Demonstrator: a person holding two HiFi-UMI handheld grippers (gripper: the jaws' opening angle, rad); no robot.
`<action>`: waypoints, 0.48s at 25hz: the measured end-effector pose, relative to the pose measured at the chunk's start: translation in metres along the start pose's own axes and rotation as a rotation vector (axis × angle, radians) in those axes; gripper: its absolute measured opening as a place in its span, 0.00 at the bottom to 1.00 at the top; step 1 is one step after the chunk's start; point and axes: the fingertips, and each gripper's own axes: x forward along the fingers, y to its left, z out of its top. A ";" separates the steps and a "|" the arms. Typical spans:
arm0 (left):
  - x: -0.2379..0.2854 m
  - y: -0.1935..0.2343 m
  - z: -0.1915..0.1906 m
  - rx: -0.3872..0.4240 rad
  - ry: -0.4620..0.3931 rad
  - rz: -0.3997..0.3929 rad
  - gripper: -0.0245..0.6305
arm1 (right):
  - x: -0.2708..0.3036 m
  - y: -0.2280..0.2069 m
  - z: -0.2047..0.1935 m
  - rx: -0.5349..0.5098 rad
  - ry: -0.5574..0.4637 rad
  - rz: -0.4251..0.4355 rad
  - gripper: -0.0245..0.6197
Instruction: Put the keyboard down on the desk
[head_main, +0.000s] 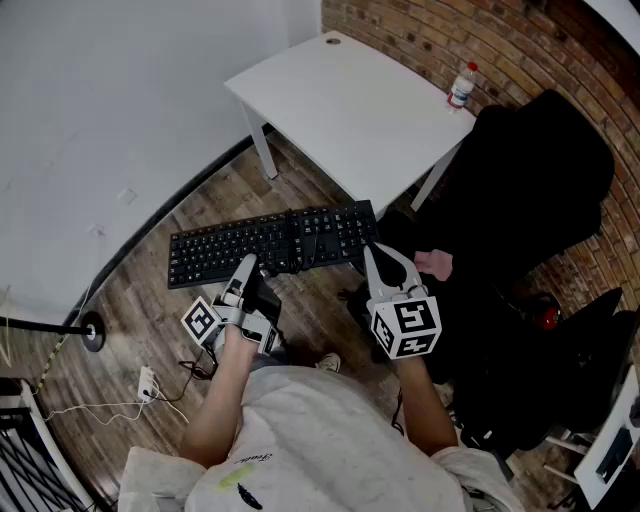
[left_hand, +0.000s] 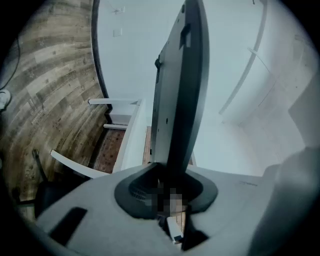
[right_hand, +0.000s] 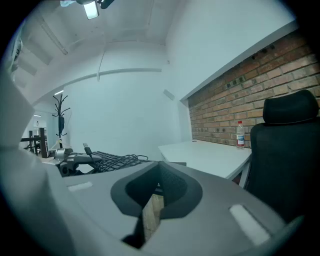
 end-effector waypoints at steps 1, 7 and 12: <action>0.000 0.001 -0.001 0.004 0.001 -0.001 0.15 | 0.000 0.000 0.000 0.005 -0.002 0.002 0.05; 0.007 -0.007 -0.007 0.014 0.009 -0.027 0.15 | 0.004 0.001 -0.004 0.025 -0.006 0.010 0.05; 0.010 -0.001 0.007 0.008 0.011 -0.021 0.15 | 0.017 0.004 -0.007 0.020 0.012 0.002 0.05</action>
